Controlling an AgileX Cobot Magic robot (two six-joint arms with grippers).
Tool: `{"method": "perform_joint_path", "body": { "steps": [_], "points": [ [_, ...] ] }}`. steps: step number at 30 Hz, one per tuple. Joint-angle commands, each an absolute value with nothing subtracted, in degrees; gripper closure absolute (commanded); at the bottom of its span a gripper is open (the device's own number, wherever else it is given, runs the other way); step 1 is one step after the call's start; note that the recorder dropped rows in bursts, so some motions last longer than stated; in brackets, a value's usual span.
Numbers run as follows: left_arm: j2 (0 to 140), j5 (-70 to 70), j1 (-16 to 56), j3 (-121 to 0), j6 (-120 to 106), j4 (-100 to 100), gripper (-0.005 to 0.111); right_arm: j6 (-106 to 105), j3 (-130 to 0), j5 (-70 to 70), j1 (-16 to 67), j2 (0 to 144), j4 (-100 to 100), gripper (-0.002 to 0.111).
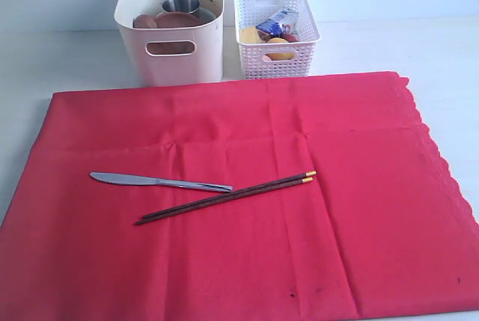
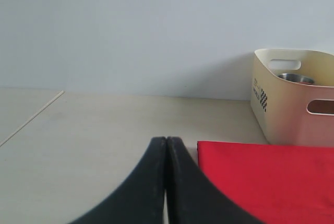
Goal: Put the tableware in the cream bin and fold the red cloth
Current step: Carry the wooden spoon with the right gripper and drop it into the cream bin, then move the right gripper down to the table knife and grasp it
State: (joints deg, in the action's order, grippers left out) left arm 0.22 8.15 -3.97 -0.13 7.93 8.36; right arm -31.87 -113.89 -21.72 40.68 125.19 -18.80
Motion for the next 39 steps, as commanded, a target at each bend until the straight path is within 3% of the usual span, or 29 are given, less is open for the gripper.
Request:
{"method": "perform_joint_path", "body": {
  "steps": [1,4,13,32,39],
  "points": [
    [0.0,8.04,-4.03,0.0,7.73,8.72,0.106,-31.63,-114.25,-24.13,40.66,123.75,-17.8,0.101],
    [0.0,8.04,-4.03,0.0,7.73,8.72,0.106,-31.47,-113.38,-23.88,40.66,123.09,-17.8,0.108],
    [0.0,8.04,-4.03,0.0,7.73,8.72,0.106,-31.47,-103.98,-18.01,40.66,117.83,-17.8,0.108],
    [0.0,8.04,-4.03,0.0,7.73,8.72,0.106,-29.82,-72.29,-6.03,40.66,96.46,-18.0,0.108],
    [0.0,8.04,-4.03,0.0,7.73,8.72,0.106,-27.73,-55.37,6.02,40.66,88.01,-19.5,0.108]
  ]
}}
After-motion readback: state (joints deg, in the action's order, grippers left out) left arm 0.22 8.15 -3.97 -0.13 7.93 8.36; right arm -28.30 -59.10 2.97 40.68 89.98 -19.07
